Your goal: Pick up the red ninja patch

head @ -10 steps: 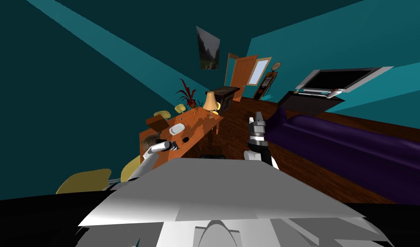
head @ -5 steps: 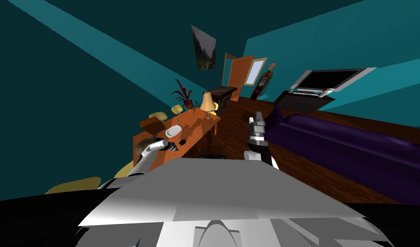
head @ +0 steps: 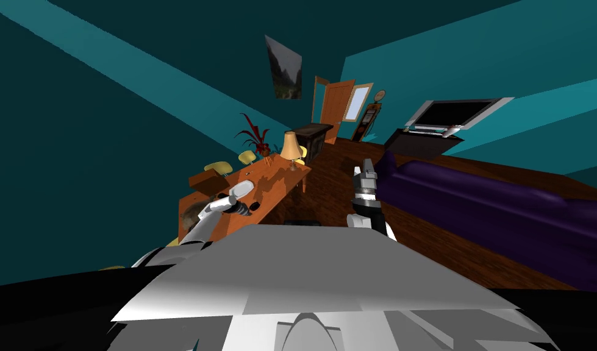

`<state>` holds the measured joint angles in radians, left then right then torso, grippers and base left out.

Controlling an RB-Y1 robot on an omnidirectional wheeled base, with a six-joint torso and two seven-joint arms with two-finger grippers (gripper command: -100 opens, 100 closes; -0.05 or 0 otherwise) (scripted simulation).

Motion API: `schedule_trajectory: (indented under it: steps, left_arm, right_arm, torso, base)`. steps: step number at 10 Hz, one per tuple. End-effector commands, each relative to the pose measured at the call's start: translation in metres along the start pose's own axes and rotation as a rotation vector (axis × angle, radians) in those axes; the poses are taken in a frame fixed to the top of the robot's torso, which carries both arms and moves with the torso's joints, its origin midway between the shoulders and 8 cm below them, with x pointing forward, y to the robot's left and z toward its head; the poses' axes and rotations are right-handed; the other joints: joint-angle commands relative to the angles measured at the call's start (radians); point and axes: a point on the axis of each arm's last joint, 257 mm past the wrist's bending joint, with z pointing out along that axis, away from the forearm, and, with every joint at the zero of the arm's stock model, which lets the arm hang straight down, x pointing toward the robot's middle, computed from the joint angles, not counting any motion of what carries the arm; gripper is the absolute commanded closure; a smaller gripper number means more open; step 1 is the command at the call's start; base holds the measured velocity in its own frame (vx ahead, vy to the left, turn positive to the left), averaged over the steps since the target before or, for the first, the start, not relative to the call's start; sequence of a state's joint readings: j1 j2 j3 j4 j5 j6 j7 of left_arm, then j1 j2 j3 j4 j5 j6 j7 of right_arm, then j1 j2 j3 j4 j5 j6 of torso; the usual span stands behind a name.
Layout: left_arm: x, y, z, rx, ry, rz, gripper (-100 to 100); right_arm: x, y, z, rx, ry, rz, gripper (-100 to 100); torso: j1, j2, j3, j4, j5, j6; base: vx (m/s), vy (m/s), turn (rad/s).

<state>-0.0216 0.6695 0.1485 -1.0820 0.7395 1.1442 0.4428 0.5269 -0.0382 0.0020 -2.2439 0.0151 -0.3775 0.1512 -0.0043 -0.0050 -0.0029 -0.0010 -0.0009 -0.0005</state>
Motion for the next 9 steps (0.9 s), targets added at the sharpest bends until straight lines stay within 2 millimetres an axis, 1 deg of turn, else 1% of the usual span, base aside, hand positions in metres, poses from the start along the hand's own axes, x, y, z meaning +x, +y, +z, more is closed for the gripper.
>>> schedule_trajectory:
  steps: [1, 6, 8, 9]
  left_arm:
    - [-0.004, 0.002, -0.002, -0.028, -0.014, -0.015, -100]
    - [-0.021, 0.000, -0.022, -0.129, -0.070, -0.094, -100]
    - [-0.025, -0.002, -0.029, -0.147, -0.082, -0.111, -100]
    - [-0.024, -0.001, -0.027, -0.139, -0.077, -0.104, -100]
  right_arm:
    - [0.000, 0.000, 0.000, 0.000, 0.000, 0.000, 0]
    - [0.000, 0.000, 0.000, 0.000, 0.000, 0.000, 0]
    - [0.000, 0.000, 0.000, 0.000, 0.000, 0.000, 0]
    - [0.000, 0.000, 0.000, 0.000, 0.000, 0.000, 0]
  torso:
    - [0.000, 0.000, 0.000, 0.000, 0.000, 0.000]
    - [0.001, 0.000, 0.000, 0.000, 0.000, 0.000]
    - [0.001, 0.002, 0.001, 0.000, 0.000, -0.001]
    - [0.002, 0.003, 0.001, 0.000, 0.000, -0.001]
  base:
    - [0.060, -0.047, -0.036]
    - [0.064, -0.044, -0.075]
    - [0.037, -0.025, -0.042]
    - [0.015, -0.008, -0.005]
